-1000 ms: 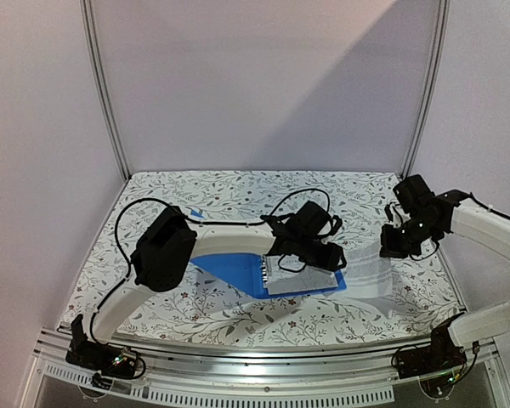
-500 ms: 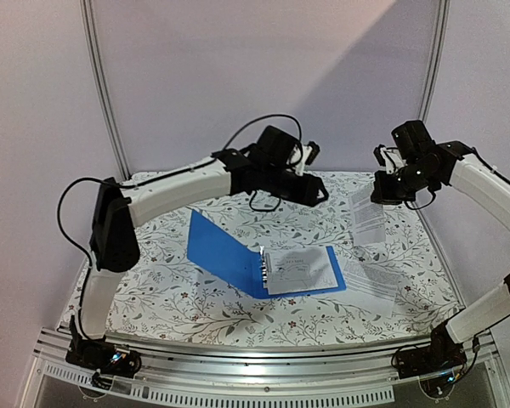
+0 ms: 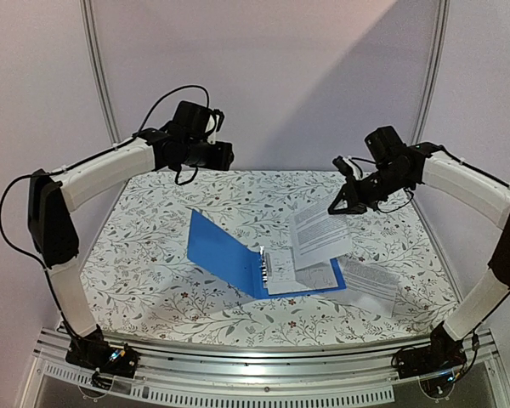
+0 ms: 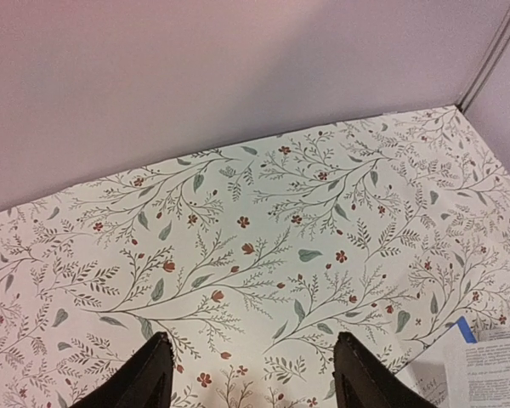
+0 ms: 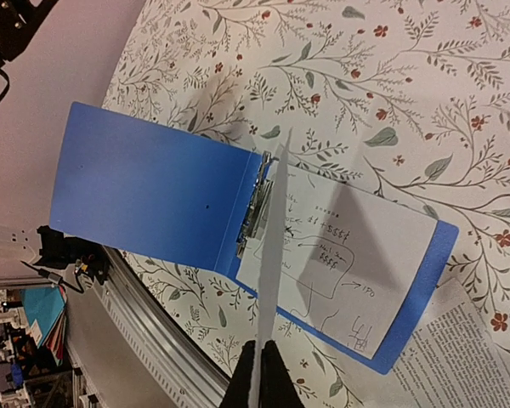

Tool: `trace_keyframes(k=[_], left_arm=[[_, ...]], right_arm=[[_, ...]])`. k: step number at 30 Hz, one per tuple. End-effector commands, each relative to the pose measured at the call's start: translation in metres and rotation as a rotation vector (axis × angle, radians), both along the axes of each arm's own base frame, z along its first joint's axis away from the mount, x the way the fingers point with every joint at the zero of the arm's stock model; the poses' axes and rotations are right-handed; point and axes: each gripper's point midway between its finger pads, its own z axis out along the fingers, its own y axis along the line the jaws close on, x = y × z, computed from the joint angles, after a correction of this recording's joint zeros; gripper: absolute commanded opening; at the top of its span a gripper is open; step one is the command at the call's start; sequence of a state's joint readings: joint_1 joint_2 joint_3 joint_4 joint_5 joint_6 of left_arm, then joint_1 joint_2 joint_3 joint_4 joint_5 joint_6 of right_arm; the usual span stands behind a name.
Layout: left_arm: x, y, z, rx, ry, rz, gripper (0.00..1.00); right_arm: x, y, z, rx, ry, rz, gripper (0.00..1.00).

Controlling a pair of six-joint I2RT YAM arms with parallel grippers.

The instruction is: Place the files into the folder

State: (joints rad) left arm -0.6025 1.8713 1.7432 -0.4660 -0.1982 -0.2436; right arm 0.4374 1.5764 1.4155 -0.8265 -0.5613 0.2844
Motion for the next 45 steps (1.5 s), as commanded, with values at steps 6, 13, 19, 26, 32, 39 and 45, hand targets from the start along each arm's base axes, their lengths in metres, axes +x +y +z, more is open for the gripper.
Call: trace_keyframes(k=[6,13,19,26,32,39,45], left_arm=[[-0.002,-0.004,-0.006,0.023,-0.007,-0.006,0.65],[-0.002,-0.004,-0.007,0.021,-0.006,-0.007,0.65],[-0.002,-0.005,-0.009,0.017,-0.002,-0.011,0.65],[-0.002,-0.007,-0.015,0.010,0.014,-0.021,0.65],[-0.001,-0.008,-0.017,0.008,0.018,-0.025,0.65],[0.000,-0.008,-0.019,0.003,0.024,-0.028,0.64],[0.001,-0.008,-0.020,-0.004,0.027,-0.032,0.64]], right_arm=[[-0.009,-0.008,-0.103,-0.121,0.196,-0.029,0.00],[0.003,-0.013,-0.152,-0.212,0.256,-0.059,0.00],[0.012,-0.007,-0.160,-0.203,0.254,-0.060,0.00],[0.021,0.000,-0.162,-0.180,0.251,-0.061,0.00],[0.025,0.006,-0.160,-0.157,0.249,-0.043,0.00],[0.027,0.010,-0.160,-0.154,0.245,-0.024,0.00],[0.028,0.011,-0.159,-0.153,0.236,-0.006,0.00]])
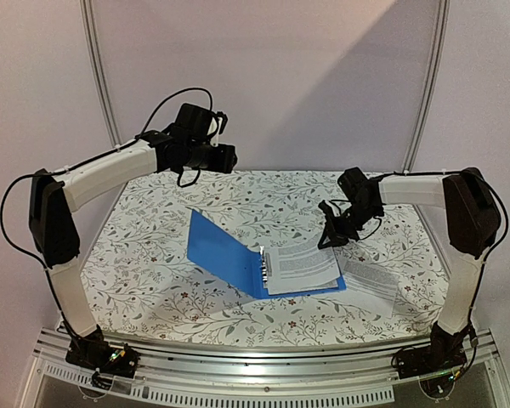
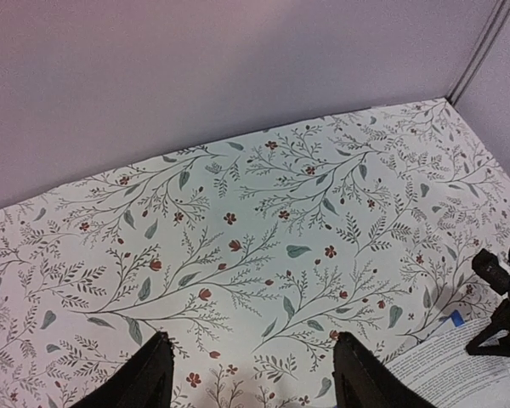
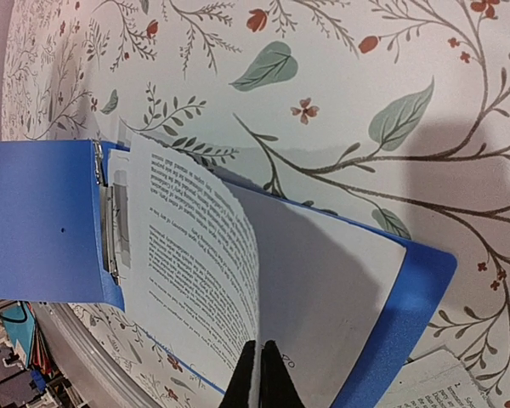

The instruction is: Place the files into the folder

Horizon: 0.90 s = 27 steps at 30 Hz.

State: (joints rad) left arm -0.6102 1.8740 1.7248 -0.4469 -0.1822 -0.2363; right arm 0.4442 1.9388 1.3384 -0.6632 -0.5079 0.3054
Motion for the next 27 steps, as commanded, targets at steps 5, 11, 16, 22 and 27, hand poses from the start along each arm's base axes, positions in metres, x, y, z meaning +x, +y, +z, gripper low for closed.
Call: trace_keyframes(k=[5,11,16,22,27], left_arm=[[0.004,-0.002,-0.016,-0.004,0.028,-0.008,0.64],[0.004,-0.002,-0.017,-0.007,0.030,-0.009,0.64],[0.004,-0.002,-0.017,-0.008,0.031,-0.011,0.64],[0.004,-0.002,-0.018,-0.009,0.035,-0.012,0.64],[0.004,-0.003,-0.019,-0.010,0.038,-0.015,0.64]], right_arm=[[0.002,0.007,-0.005,0.013,0.002,0.039,0.00],[-0.003,0.016,-0.009,0.010,0.006,0.068,0.00],[-0.004,0.021,-0.011,0.008,0.007,0.080,0.00],[-0.004,0.024,-0.012,0.008,0.005,0.081,0.00],[-0.001,0.021,-0.014,-0.017,-0.009,0.077,0.00]])
